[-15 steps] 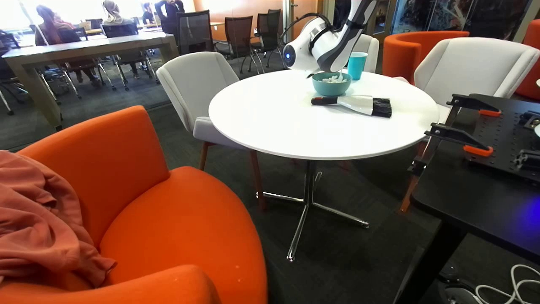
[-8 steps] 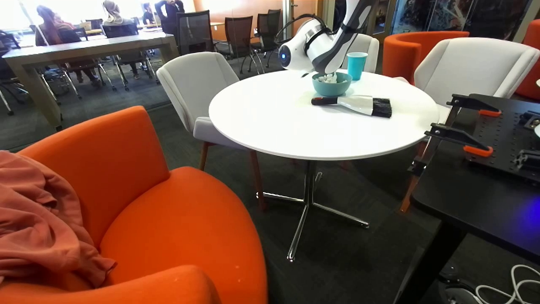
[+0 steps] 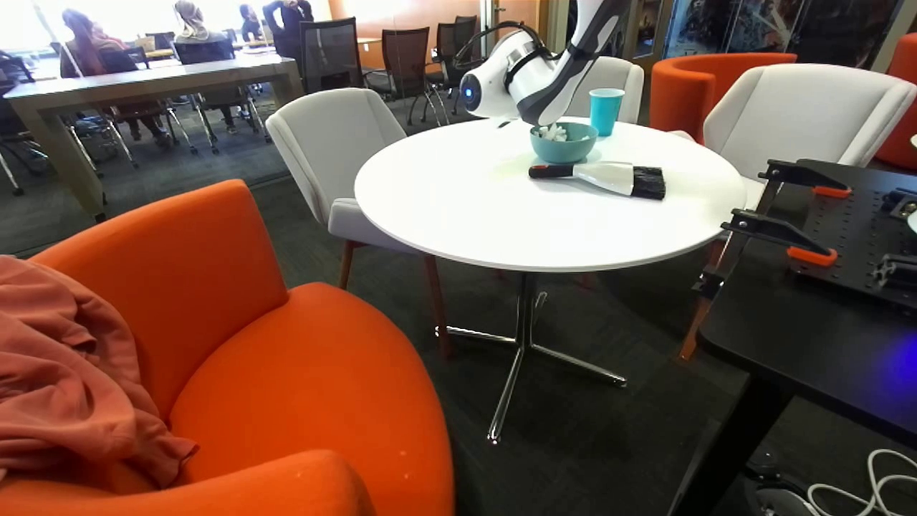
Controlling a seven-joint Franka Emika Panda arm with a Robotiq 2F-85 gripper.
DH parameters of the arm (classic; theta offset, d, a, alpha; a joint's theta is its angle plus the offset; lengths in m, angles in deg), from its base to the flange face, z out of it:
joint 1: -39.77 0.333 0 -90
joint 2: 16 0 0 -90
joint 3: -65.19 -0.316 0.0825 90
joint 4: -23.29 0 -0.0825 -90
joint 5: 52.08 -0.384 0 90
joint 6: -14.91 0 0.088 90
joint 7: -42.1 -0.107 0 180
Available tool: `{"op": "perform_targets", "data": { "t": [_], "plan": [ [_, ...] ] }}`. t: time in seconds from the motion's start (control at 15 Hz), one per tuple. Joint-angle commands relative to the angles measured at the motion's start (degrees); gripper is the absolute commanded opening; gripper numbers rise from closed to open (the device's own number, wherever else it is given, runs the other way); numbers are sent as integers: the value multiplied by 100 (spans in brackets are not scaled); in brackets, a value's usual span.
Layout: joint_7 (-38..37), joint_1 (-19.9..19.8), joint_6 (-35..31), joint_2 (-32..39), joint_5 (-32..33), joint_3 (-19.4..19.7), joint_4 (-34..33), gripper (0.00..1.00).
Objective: Pour the contents of the cup into the bowl then use the spoon to mix them
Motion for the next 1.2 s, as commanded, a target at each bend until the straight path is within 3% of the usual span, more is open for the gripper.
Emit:
{"op": "perform_targets", "data": {
  "t": [0.0,0.67,1.13],
  "plan": [
    [312,80,-159,182,-79,-31,-320,4],
    [1347,57,-772,-132,-213,-151,200,3],
    [1367,39,-680,-346,-268,-60,502,3]
  ]
}}
